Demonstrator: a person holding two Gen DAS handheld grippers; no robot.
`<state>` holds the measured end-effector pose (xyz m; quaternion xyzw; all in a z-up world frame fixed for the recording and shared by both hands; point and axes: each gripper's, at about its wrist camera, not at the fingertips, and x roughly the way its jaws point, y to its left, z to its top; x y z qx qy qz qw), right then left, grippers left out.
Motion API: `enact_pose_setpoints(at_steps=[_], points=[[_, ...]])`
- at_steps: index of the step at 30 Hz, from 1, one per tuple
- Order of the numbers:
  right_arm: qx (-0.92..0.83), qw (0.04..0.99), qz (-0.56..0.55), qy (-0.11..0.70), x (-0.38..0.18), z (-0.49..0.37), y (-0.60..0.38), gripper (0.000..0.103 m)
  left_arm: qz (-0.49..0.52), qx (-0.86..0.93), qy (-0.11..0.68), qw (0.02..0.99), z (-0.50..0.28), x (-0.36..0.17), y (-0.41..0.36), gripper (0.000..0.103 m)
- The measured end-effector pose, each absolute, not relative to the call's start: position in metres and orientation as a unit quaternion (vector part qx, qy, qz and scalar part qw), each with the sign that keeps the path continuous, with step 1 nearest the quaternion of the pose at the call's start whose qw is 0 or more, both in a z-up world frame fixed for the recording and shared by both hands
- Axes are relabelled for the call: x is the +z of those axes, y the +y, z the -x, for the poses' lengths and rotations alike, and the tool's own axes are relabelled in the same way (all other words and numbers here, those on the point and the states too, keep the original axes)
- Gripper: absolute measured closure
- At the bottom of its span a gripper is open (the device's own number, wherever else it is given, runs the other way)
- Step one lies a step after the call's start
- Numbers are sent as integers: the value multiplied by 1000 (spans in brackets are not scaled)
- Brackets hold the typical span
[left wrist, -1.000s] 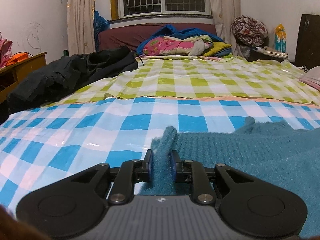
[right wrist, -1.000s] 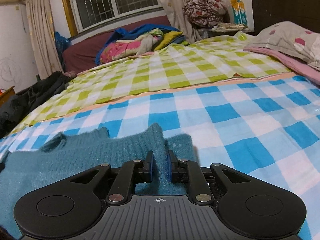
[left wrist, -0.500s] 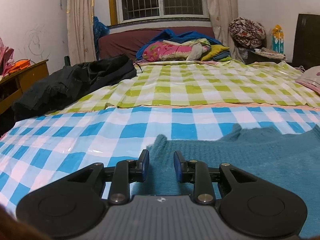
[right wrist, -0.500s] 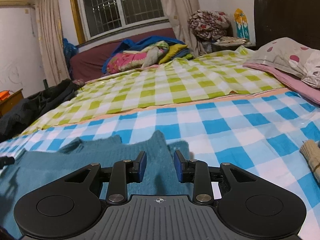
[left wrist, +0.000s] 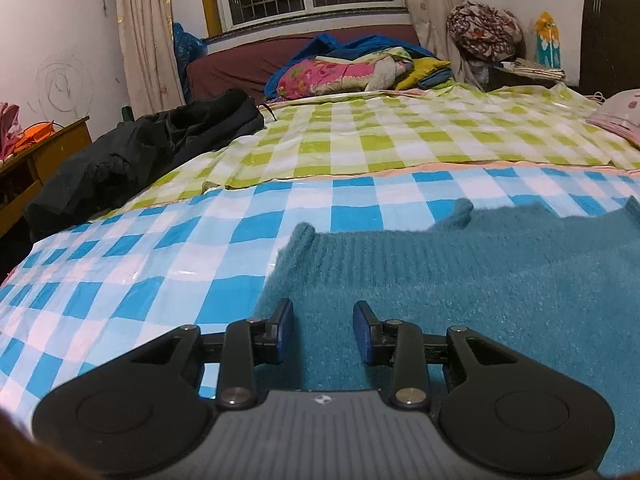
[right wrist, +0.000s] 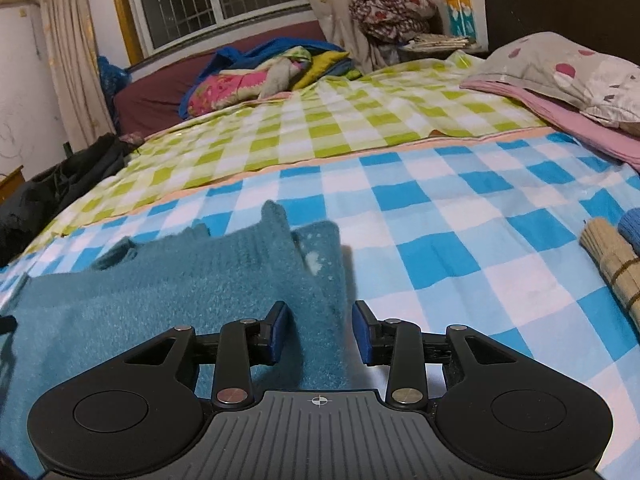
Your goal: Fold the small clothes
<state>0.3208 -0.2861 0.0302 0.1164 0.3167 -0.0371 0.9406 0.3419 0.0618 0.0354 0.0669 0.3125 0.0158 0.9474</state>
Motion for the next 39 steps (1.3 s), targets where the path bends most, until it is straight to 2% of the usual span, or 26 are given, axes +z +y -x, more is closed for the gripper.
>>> enact_pose_setpoints(at_steps=[18, 39], points=[[-37, 943, -127, 306, 48, -295, -300, 68, -94, -8, 296, 950, -317, 54, 36, 64], [-31, 932, -181, 311, 44, -265, -333, 62, -114, -75, 286, 948, -290, 66, -25, 63]])
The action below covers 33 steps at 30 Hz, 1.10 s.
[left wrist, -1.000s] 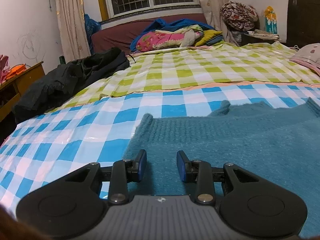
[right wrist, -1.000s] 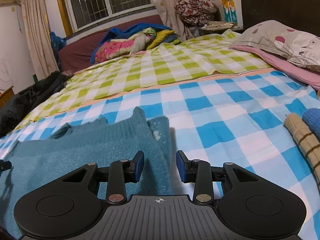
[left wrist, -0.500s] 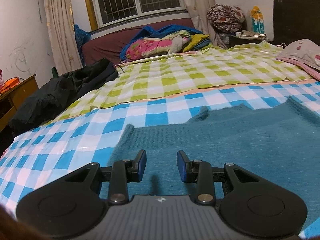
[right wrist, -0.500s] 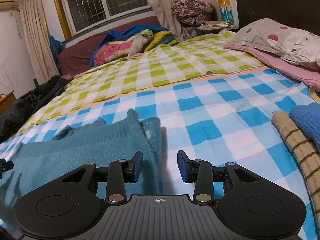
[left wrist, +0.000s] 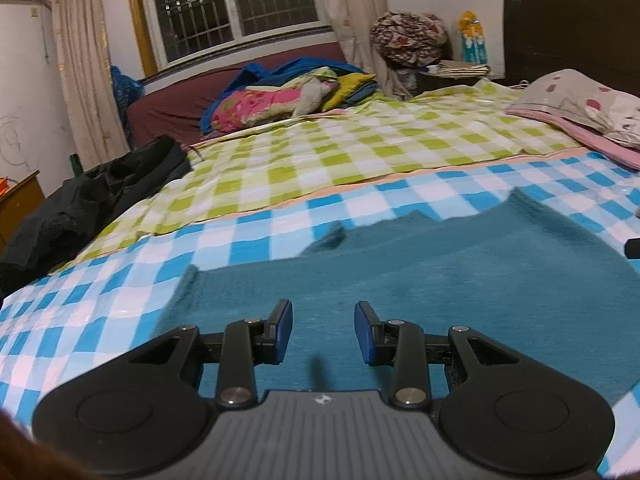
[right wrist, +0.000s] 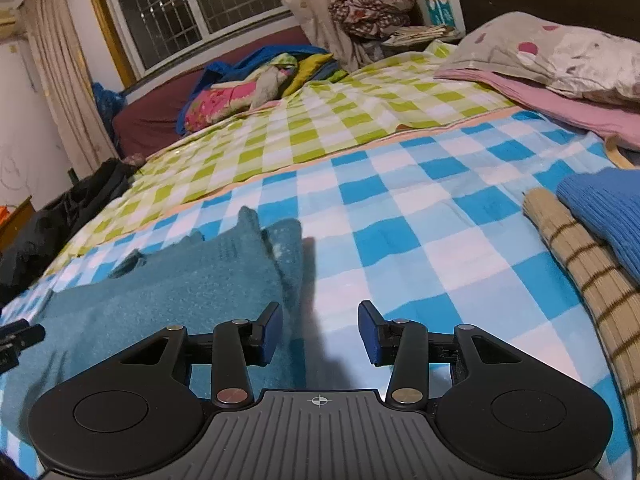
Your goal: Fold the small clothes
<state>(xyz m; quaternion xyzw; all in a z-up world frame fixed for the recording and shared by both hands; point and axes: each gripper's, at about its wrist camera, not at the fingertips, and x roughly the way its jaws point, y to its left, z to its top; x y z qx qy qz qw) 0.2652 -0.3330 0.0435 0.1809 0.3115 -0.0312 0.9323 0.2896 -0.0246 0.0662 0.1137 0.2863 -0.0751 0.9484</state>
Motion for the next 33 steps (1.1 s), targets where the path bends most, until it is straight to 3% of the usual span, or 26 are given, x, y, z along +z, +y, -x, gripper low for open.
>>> enact_pose_setpoints(at_steps=[26, 33], points=[[13, 916, -265, 303, 27, -202, -374, 61, -179, -160, 289, 927, -234, 63, -149, 53], [27, 916, -274, 291, 36, -194, -384, 54, -218, -173, 256, 926, -196, 58, -167, 41]])
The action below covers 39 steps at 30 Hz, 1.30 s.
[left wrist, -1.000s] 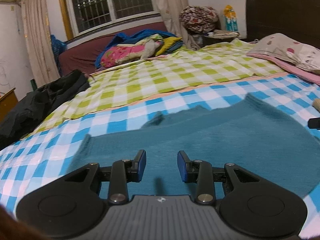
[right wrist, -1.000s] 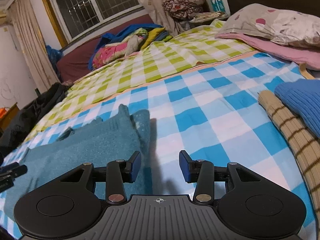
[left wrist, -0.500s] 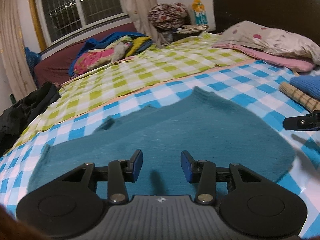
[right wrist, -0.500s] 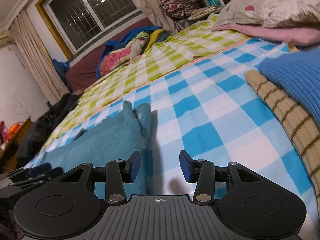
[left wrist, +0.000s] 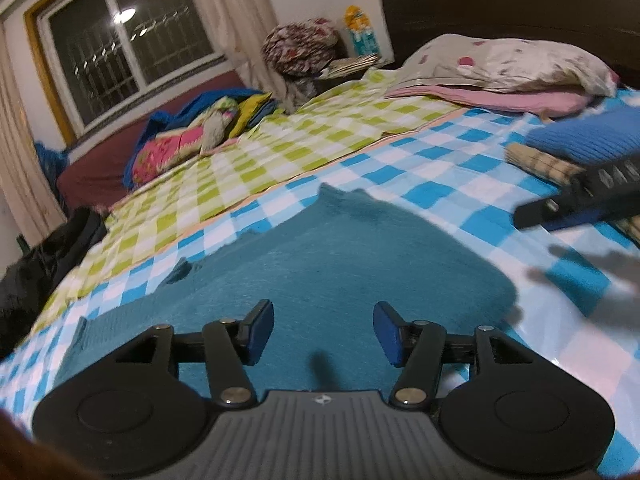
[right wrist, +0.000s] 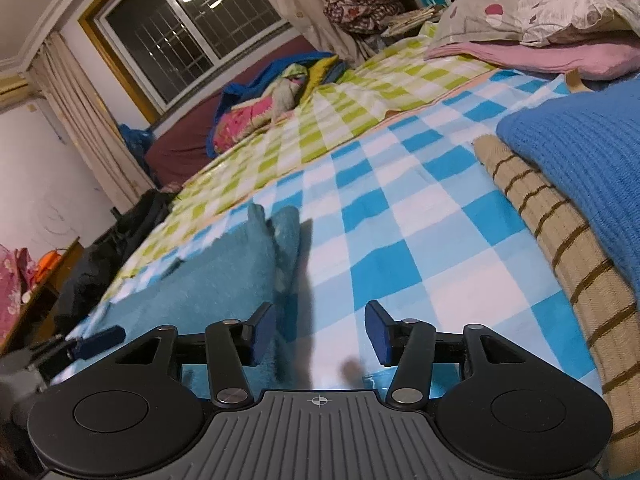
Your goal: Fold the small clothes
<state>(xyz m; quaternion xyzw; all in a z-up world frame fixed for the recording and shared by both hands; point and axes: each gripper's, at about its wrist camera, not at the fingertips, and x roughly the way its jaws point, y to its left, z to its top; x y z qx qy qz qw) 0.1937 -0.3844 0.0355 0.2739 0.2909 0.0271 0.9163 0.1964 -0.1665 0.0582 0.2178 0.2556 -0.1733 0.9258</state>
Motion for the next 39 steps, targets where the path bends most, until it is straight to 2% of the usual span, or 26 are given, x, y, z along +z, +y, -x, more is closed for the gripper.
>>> enact_pose_setpoints(at_steps=[9, 14, 19, 37, 39], points=[[33, 912, -289, 291, 36, -191, -390, 53, -337, -208, 164, 904, -138, 29, -204, 27], [35, 909, -294, 293, 34, -192, -391, 53, -381, -201, 159, 888, -140, 2, -220, 27], [38, 906, -302, 295, 32, -193, -395, 53, -380, -174, 157, 895, -151, -10, -218, 27], [44, 891, -334, 303, 24, -198, -400, 53, -426, -143, 92, 889, -176, -20, -247, 26], [44, 891, -334, 305, 23, -198, -400, 53, -421, -143, 93, 891, -179, -20, -247, 30]])
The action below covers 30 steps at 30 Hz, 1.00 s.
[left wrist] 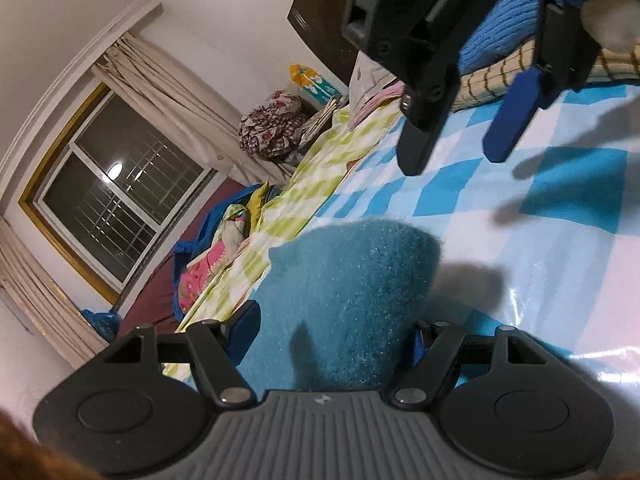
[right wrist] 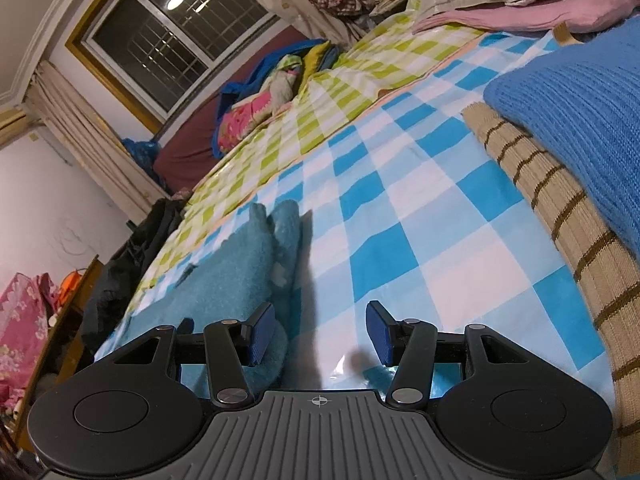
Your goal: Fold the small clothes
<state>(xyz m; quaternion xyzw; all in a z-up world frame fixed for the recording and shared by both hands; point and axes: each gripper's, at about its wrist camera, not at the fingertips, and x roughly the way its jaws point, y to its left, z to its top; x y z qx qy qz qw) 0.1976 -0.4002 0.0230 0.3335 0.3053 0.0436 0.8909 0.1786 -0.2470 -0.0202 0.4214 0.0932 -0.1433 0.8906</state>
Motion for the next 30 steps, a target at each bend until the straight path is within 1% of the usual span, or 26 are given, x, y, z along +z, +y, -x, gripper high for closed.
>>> enact_pose_setpoints(at_steps=[1, 3, 6, 8, 10, 14, 16, 19, 23, 30], points=[[44, 890, -334, 306, 23, -198, -400, 53, -420, -147, 94, 890, -179, -19, -246, 35], [46, 889, -336, 306, 22, -198, -400, 53, -413, -161, 105, 890, -179, -18, -245, 55], [49, 889, -337, 305, 23, -197, -400, 52, -390, -170, 120, 897, -177, -12, -242, 67], [54, 889, -340, 304, 23, -197, -400, 52, -376, -173, 125, 902, -175, -6, -238, 70], [62, 884, -348, 304, 22, -198, -401, 47, -366, -179, 128, 904, -175, -2, -233, 72], [65, 873, -378, 301, 22, -215, -403, 43, -360, -191, 127, 904, -172, -4, -230, 74], [76, 865, -392, 305, 20, -231, -399, 38, -355, -197, 126, 905, -173, -4, -228, 74], [93, 851, -410, 314, 16, -256, -392, 32, -343, -206, 125, 908, -173, -3, -225, 74], [103, 831, -431, 335, 6, -292, -383, 31, -324, -216, 125, 913, -174, 0, -219, 74], [115, 827, -414, 362, -8, -335, -366, 32, -292, -233, 126, 919, -175, 5, -207, 75]])
